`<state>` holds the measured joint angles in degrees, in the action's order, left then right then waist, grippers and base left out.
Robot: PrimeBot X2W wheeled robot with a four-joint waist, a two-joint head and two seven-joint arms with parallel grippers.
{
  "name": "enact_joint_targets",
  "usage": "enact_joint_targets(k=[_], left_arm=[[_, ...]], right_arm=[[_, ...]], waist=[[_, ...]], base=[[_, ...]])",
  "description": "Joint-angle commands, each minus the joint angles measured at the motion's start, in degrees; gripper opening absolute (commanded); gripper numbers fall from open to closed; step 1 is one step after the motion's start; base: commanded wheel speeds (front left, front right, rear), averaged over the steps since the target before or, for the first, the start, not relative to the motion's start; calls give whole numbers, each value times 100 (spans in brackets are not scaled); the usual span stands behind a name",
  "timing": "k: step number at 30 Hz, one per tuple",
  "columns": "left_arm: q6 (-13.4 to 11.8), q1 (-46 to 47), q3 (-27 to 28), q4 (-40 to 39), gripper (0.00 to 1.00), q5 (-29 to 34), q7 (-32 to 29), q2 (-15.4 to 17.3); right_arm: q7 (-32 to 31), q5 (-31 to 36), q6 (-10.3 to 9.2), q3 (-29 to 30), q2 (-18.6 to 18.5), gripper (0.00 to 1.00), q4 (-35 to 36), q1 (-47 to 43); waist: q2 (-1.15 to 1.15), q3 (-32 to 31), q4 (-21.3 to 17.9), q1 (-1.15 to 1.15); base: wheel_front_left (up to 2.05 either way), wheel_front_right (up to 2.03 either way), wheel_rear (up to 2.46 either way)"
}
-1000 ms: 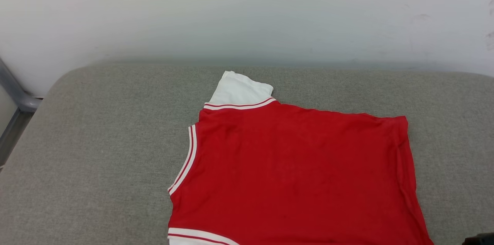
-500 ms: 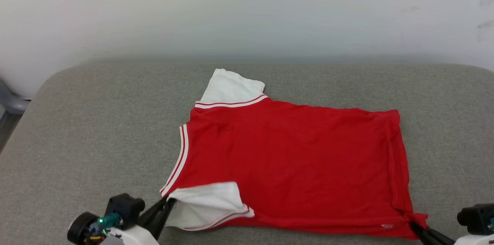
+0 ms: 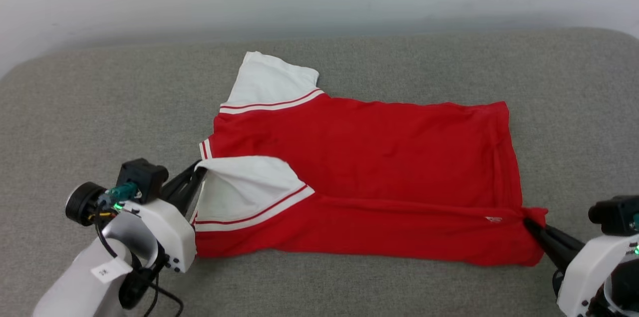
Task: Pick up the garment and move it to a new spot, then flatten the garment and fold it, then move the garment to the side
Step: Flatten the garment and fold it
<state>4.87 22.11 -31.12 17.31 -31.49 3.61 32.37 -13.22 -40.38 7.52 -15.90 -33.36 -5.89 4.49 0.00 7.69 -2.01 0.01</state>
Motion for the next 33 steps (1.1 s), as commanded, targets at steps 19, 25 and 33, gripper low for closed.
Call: enact_joint_targets(k=[19,25,33], left_arm=[[254,1227,-994,2446,0,-466,460,-418],[255,1432,-1378,2788,14,-787,745,-483],[252,1734,-1493,2870,100,-1047,1034,-397]], right_arm=[[10,-71,-7,-1066,143,0,-1534,1410],[238,-7,-8,-1154,192,100,-1701,1538],[651,5,-6,-911,119,100,-1391,1228]], waist=[[0,792,-62,-1],[0,728,-53,-1],[0,289,61,-1]], base=[[0,0,0],[0,0,0],[0,0,0]])
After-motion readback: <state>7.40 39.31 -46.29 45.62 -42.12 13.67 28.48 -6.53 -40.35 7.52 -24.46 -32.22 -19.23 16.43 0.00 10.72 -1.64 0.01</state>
